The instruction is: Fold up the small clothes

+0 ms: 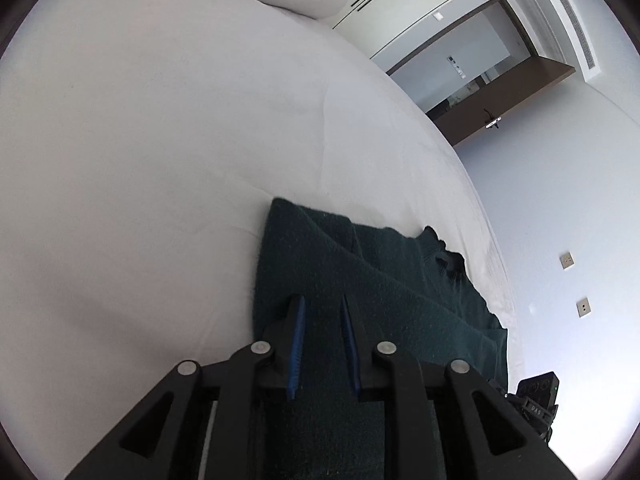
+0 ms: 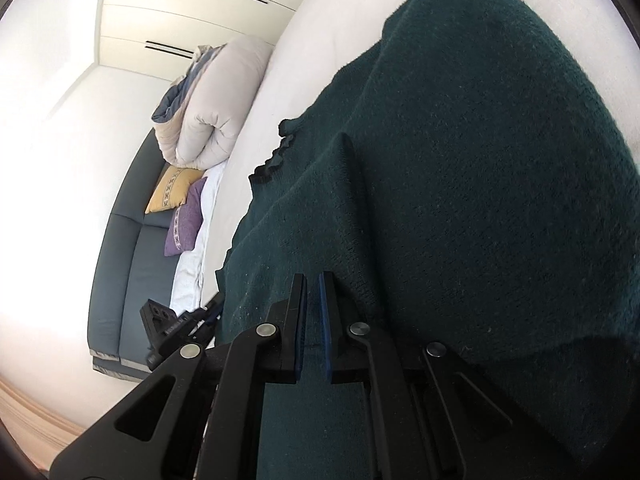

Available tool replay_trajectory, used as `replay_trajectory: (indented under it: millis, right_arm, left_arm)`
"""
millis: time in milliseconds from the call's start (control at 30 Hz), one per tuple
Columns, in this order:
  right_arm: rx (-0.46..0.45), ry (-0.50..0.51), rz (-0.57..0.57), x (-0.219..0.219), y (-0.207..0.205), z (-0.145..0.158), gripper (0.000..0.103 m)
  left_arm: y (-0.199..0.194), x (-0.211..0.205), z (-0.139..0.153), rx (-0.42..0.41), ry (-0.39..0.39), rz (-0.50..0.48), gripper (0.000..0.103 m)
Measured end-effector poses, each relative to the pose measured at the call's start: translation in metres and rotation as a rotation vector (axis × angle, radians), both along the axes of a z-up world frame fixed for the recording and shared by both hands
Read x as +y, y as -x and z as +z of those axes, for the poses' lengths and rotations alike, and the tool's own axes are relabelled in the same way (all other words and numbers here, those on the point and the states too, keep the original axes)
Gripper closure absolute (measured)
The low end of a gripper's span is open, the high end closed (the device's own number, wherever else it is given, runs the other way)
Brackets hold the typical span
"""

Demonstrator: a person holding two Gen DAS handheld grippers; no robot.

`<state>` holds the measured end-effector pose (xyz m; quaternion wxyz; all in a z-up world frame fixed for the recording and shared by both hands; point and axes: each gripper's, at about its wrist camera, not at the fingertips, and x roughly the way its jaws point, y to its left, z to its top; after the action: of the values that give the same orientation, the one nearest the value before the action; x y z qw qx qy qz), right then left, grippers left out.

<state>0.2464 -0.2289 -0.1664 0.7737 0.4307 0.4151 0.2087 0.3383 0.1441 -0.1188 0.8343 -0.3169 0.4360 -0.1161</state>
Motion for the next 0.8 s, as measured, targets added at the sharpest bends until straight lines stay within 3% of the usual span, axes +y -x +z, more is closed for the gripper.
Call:
replay_trajectory:
  millis: [133,300,500,600,700,767,800]
  right_arm:
    - [-0.023,0.022,0.001,-0.003,0.005,0.002,0.098]
    - [-0.041,0.020,0.004,-0.007,0.008,0.002,0.098]
    - [-0.048,0.017,0.001,-0.010,0.012,0.003,0.098]
    - [-0.035,0.016,-0.007,-0.009,0.016,0.005,0.098]
    - [-0.007,0.027,-0.024,-0.010,0.029,0.008,0.097]
    - [0.016,0.056,-0.027,-0.010,0.046,0.013,0.096]
    - [0.029,0.074,-0.025,-0.009,0.055,0.015,0.095]
  left_arm:
    - [-0.030,-0.008,-0.008,0.033,-0.029,-0.057,0.080]
    - [-0.047,-0.003,-0.011,0.039,0.027,-0.038,0.080]
    - [-0.003,-0.006,-0.012,0.026,0.057,-0.038,0.081]
    - [0.038,-0.015,-0.006,0.008,0.014,-0.060,0.077]
    - [0.078,-0.027,0.003,-0.002,-0.014,-0.111,0.061]
    - [0.107,-0.036,0.011,-0.002,-0.064,-0.145,0.037]
    - [0.120,-0.039,0.014,-0.005,-0.073,-0.157,0.035]
